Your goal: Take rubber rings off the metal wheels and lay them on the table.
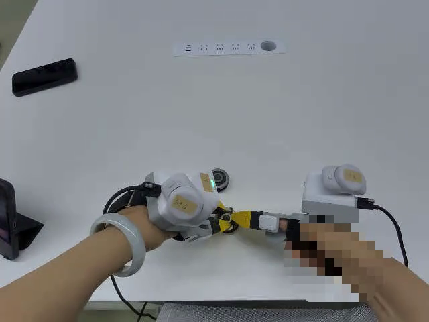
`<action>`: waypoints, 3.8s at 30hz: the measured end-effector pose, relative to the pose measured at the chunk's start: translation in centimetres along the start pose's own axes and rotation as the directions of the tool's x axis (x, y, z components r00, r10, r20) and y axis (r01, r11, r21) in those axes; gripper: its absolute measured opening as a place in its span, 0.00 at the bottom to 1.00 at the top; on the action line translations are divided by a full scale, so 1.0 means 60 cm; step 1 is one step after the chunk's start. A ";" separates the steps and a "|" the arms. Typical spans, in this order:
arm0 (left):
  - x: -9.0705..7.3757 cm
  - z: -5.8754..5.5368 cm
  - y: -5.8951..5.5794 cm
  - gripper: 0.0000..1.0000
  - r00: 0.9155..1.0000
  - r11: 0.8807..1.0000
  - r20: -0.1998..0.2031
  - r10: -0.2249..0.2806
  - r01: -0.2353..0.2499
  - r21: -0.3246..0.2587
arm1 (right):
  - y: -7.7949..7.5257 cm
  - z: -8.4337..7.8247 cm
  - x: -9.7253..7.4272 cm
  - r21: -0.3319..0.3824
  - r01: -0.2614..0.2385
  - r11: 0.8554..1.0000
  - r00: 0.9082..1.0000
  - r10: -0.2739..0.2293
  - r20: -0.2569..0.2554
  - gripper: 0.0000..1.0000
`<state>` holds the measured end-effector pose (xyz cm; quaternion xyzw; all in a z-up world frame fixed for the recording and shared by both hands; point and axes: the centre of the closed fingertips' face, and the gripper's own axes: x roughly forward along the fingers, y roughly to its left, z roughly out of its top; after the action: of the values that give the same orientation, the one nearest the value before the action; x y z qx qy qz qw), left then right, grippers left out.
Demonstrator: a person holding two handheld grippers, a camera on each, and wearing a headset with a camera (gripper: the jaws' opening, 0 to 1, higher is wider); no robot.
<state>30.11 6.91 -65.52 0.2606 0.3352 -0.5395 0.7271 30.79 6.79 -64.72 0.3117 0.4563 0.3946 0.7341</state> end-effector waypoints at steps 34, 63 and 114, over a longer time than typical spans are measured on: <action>-0.006 0.011 -0.004 0.12 0.999 0.999 0.034 0.025 -0.026 0.022 | -0.002 0.002 -0.003 0.022 0.029 0.999 0.999 -0.030 0.032 0.02; -0.038 -0.014 0.011 0.49 0.992 0.994 0.078 0.102 -0.099 -0.041 | 0.031 0.007 -0.008 0.041 -0.036 0.998 0.998 0.034 0.056 0.02; -0.051 -0.030 0.017 0.57 0.978 0.972 0.138 0.155 -0.125 -0.201 | -0.091 0.070 -0.086 0.111 0.208 0.972 0.952 -0.227 0.207 0.02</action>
<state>30.12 10.37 -64.32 0.1706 0.3096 -0.4704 0.8086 34.84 -0.76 -65.36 0.3327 0.4215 0.2543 0.8043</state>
